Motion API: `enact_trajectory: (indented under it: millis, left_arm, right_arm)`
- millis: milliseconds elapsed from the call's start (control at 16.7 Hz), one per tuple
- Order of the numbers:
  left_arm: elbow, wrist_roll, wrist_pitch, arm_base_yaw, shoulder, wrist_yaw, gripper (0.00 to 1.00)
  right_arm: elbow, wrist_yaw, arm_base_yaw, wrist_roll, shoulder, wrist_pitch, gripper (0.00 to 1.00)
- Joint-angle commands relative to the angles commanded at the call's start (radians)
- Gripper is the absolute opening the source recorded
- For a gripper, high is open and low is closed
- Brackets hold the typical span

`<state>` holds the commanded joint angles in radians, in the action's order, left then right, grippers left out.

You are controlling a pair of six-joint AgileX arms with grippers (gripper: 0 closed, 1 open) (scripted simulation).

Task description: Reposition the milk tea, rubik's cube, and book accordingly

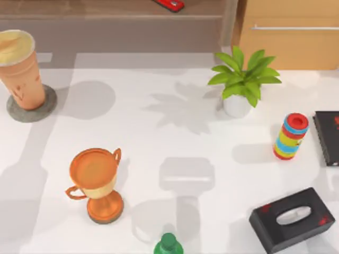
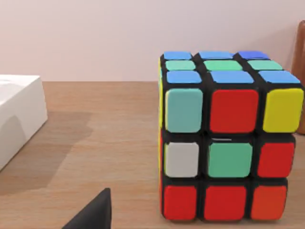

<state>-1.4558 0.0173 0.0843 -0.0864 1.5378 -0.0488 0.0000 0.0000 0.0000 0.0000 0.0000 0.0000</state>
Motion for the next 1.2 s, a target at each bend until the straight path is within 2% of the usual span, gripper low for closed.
enact_trajectory:
  millis: [240,840,1020,1200]
  left_arm:
    - [0.282,-0.003,-0.017,0.018,-0.303,0.008,1.0]
    - [1.117,-0.015,-0.061,0.067,-1.186,0.036,1.0]
    - [1.307,-0.017,-0.073,0.079,-1.386,0.043,1.0]
    - [1.427,-0.018,-0.082,0.085,-1.508,0.048,1.0]
  right_arm:
    - [0.0,0.0,0.0,0.0,0.0,0.0,1.0]
    - [0.0,0.0,0.0,0.0,0.0,0.0,1.0]
    - [0.0,0.0,0.0,0.0,0.0,0.0,1.0]
    - [0.0,0.0,0.0,0.0,0.0,0.0,1.0]
